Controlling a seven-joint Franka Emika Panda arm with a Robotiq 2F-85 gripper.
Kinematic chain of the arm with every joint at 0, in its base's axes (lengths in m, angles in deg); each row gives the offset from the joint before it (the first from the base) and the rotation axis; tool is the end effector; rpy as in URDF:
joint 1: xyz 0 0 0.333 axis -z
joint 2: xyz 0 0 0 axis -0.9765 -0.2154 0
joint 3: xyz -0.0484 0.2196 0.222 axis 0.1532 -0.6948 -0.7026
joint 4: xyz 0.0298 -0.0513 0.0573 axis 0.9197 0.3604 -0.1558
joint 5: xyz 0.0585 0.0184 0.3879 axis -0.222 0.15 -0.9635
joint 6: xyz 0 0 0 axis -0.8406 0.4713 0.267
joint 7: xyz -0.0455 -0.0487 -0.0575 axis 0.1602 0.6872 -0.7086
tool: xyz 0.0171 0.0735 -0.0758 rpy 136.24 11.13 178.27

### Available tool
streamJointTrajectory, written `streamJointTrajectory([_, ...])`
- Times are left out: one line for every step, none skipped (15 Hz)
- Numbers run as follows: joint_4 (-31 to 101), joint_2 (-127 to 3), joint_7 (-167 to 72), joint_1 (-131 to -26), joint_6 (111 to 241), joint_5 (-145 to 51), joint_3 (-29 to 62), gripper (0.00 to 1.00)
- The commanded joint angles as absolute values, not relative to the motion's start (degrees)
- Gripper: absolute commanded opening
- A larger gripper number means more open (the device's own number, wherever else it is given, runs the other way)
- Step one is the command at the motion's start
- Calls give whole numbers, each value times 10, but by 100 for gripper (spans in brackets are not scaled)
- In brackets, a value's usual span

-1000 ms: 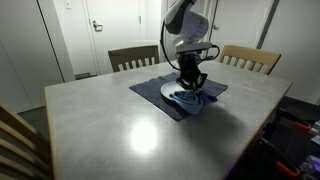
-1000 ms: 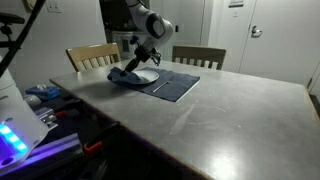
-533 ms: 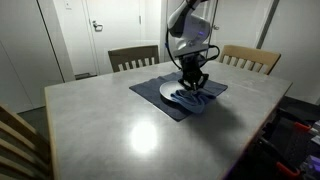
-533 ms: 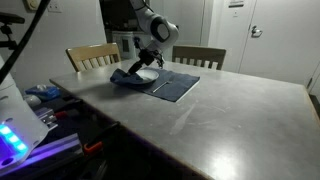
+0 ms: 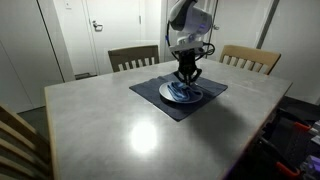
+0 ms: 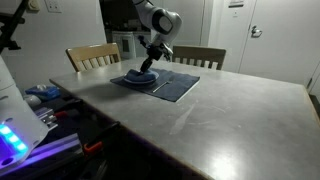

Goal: Use the blue towel to wipe the white plate

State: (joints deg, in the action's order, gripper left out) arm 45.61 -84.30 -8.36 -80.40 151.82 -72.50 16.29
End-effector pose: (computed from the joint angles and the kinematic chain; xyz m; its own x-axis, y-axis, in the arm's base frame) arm 0.5879 0.0192 0.1413 0.3943 -0.7546 -0.5245 -0.7926 -0.5681 0.2215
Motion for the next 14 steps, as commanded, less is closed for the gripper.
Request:
streamJointTrajectory([454, -837, -90, -818, 1581, -708, 158, 1])
streamJointTrajectory([449, -843, -95, -822, 1599, -706, 153, 1])
streamJointTrajectory([438, -850, -96, -827, 1607, -700, 149, 1])
streamJointTrajectory([432, -854, -104, -831, 1617, -694, 144, 1])
streamJointTrajectory([428, -856, -113, -833, 1621, -689, 139, 1])
streamJointTrajectory([428, -856, -128, -834, 1626, -685, 132, 1])
streamJointTrajectory([429, -856, -146, -833, 1627, -684, 125, 1])
streamJointTrajectory([433, -853, -169, -831, 1627, -686, 118, 1])
streamJointTrajectory([437, -849, -199, -827, 1622, -688, 109, 1])
streamJointTrajectory([442, -846, -229, -823, 1616, -692, 102, 1])
streamJointTrajectory([445, -843, -255, -821, 1607, -695, 98, 1])
streamJointTrajectory([447, -842, -286, -818, 1592, -696, 92, 1])
streamJointTrajectory([450, -842, -310, -814, 1574, -697, 88, 1])
streamJointTrajectory([452, -841, -332, -810, 1553, -698, 84, 1])
